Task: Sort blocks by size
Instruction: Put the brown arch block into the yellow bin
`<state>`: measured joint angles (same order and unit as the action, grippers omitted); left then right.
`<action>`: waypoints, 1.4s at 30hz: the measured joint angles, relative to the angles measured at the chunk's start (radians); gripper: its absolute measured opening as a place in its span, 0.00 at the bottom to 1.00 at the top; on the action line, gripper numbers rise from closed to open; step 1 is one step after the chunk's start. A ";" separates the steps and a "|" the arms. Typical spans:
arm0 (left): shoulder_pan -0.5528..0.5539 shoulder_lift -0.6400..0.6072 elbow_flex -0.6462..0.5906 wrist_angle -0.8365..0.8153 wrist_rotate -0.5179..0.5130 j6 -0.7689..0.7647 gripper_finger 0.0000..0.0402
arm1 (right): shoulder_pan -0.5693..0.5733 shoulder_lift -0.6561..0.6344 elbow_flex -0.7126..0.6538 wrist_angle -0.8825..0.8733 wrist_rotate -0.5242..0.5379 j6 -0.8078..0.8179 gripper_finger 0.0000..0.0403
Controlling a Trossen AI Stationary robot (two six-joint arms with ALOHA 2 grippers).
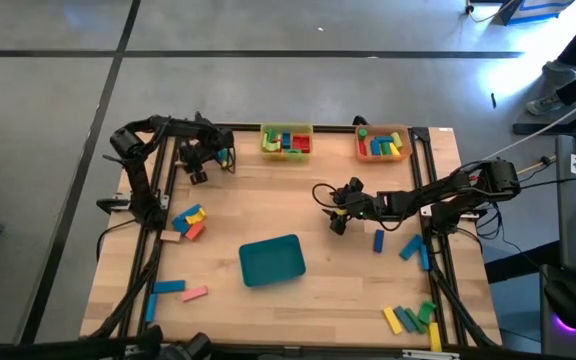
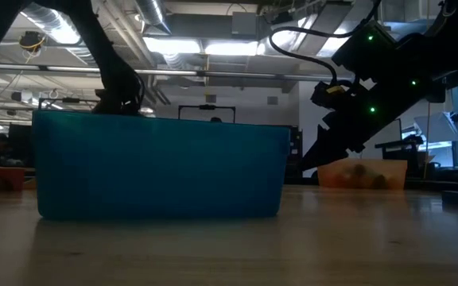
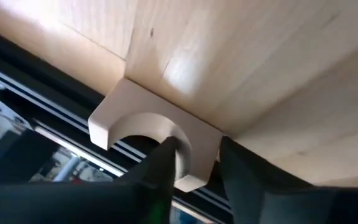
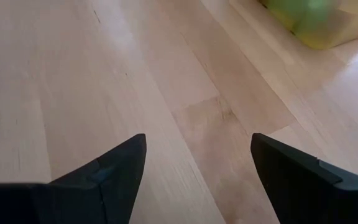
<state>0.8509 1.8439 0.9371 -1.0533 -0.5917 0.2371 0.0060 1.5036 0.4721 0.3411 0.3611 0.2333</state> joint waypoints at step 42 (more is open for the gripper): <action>-0.208 -0.171 0.212 0.789 0.693 0.143 0.09 | 0.000 0.000 0.000 0.004 -0.013 0.000 0.72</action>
<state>0.6424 1.6727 1.1488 -0.2640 0.1015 0.3804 0.0063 1.5036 0.4721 0.3448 0.3479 0.2331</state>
